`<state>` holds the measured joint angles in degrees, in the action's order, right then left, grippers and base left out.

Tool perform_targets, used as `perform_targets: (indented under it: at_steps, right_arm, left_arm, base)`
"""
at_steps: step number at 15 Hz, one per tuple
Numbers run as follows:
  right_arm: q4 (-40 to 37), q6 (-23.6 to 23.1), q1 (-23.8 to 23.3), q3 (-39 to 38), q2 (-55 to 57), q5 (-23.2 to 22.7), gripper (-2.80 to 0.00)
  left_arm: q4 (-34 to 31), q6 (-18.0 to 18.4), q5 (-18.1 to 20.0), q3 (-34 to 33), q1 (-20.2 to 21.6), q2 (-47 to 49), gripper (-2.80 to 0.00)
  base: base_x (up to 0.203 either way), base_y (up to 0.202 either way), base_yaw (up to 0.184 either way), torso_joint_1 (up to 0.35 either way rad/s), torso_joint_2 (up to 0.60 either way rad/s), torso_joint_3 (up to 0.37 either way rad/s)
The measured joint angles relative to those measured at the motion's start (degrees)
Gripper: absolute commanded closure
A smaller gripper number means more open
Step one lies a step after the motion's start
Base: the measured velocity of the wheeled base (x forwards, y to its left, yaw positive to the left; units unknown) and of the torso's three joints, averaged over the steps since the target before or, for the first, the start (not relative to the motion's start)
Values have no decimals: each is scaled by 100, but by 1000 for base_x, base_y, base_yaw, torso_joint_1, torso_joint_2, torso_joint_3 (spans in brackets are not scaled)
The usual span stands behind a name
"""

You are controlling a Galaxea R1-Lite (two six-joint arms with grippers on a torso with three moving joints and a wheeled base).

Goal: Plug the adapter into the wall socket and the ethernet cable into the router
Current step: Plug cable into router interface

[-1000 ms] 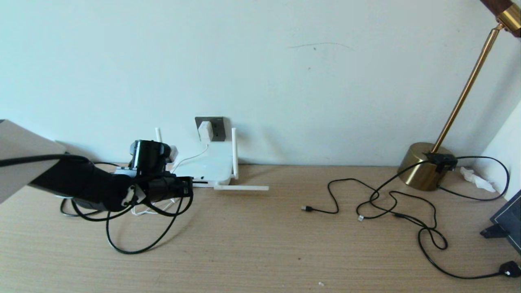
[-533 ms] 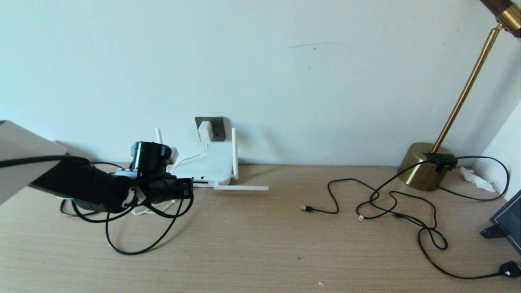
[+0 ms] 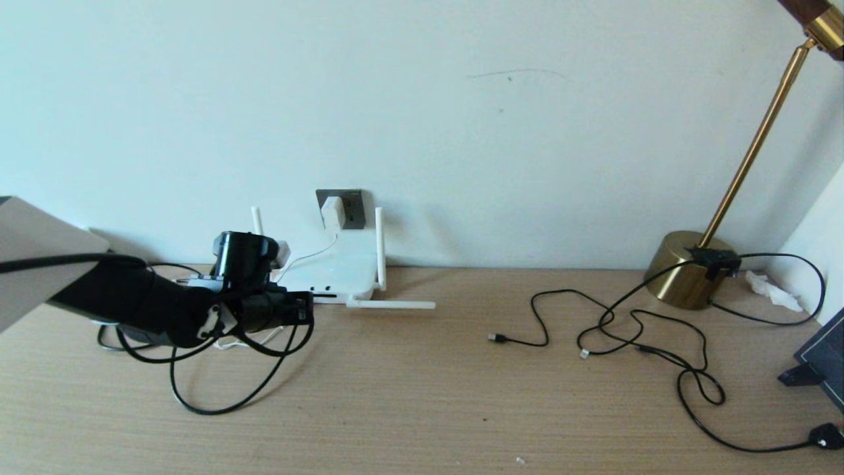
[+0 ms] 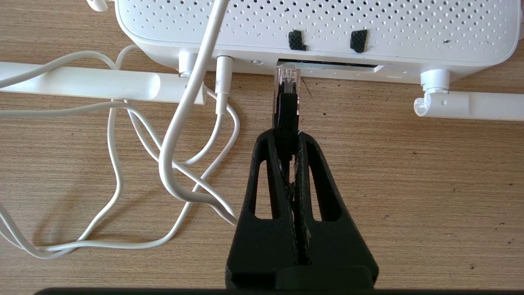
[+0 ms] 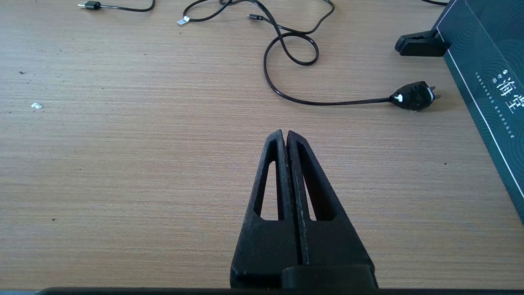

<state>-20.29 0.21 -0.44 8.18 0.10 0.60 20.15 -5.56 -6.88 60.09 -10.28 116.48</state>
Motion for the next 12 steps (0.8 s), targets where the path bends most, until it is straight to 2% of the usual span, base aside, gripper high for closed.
perform_targets:
  at_steps: [12]
  right_arm:
    - [1,0,0,0,0,2,0]
  left_arm:
    - [-4,39,0,113,-17,-16,0]
  base:
    - [0,0,0,0,0,0]
